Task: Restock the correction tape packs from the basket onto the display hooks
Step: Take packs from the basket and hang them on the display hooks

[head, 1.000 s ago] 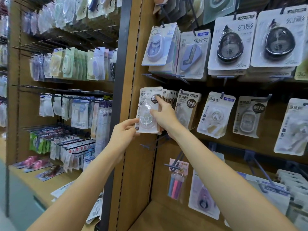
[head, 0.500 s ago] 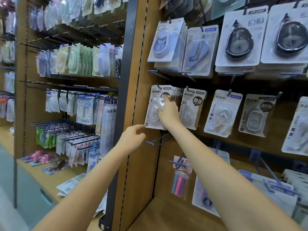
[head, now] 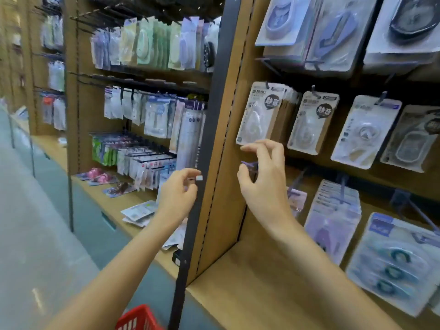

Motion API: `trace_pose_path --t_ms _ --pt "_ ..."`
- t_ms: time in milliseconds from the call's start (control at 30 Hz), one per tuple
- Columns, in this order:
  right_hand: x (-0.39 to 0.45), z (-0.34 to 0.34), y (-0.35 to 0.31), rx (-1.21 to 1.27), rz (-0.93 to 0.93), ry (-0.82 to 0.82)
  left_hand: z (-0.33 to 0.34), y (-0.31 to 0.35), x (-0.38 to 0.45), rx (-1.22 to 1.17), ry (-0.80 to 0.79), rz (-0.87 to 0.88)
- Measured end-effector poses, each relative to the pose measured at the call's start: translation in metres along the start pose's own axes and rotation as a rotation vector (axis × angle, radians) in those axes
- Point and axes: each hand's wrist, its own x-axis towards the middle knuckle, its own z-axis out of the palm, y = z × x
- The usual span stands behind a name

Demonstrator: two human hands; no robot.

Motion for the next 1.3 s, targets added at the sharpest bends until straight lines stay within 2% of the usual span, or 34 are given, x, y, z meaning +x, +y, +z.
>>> trace_pose_path --t_ms 67,167,233,300,400,467,500,567,633,733,833,933,1000,1067,1167,1233,1300 --pt "-0.053 0.026 0.000 0.020 -0.027 -0.150 -0.013 -0.041 -0.034 0.001 0.024 -0.068" --pt "-0.133 0.088 0.022 0.021 0.139 -0.482 -0.032 -0.128 -0.099 0.061 0.056 -0.305" --pt "-0.185 0.137 0.038 -0.003 0.327 -0.759 -0.047 -0.187 -0.154 0.124 0.040 -0.504" --pt "-0.239 0.185 0.051 -0.049 0.434 -1.091 -0.062 -0.234 -0.210 0.217 -0.004 -0.652" --pt "-0.318 0.243 0.060 -0.081 0.476 -1.490 -0.074 -0.283 -0.280 0.321 -0.080 -0.851" --pt "-0.357 0.270 0.069 -0.146 0.438 -1.619 -0.074 -0.305 -0.311 0.330 -0.122 -0.956" --pt "-0.370 0.279 0.075 -0.194 0.358 -1.656 -0.073 -0.315 -0.322 0.331 -0.145 -0.983" --pt "-0.382 0.291 0.088 -0.301 0.106 -1.702 -0.068 -0.331 -0.333 0.351 -0.191 -1.015" --pt "-0.383 0.294 0.098 -0.384 -0.095 -1.669 -0.059 -0.344 -0.334 0.354 -0.219 -1.035" --pt "-0.375 0.295 0.113 -0.425 -0.186 -1.469 -0.037 -0.363 -0.331 0.328 -0.238 -1.036" --pt "-0.369 0.297 0.128 -0.261 -0.249 -1.361 -0.008 -0.375 -0.320 0.155 -0.179 -1.177" --pt "-0.374 0.298 0.138 -0.108 -0.200 -1.333 0.019 -0.385 -0.306 -0.036 0.061 -1.328" --pt "-0.377 0.297 0.139 -0.005 -0.089 -1.412 0.031 -0.391 -0.297 -0.020 0.190 -1.313" --pt "-0.378 0.296 0.142 0.049 -0.020 -1.469 0.035 -0.395 -0.288 0.089 0.205 -1.276" --pt "-0.372 0.293 0.149 0.093 0.028 -1.398 0.029 -0.400 -0.277 0.243 0.231 -1.243" --pt "-0.366 0.293 0.153 0.134 0.065 -1.370 0.028 -0.405 -0.273 0.262 0.273 -1.253" --pt "-0.362 0.296 0.151 0.152 0.070 -1.414 0.034 -0.408 -0.267 0.225 0.313 -1.286"
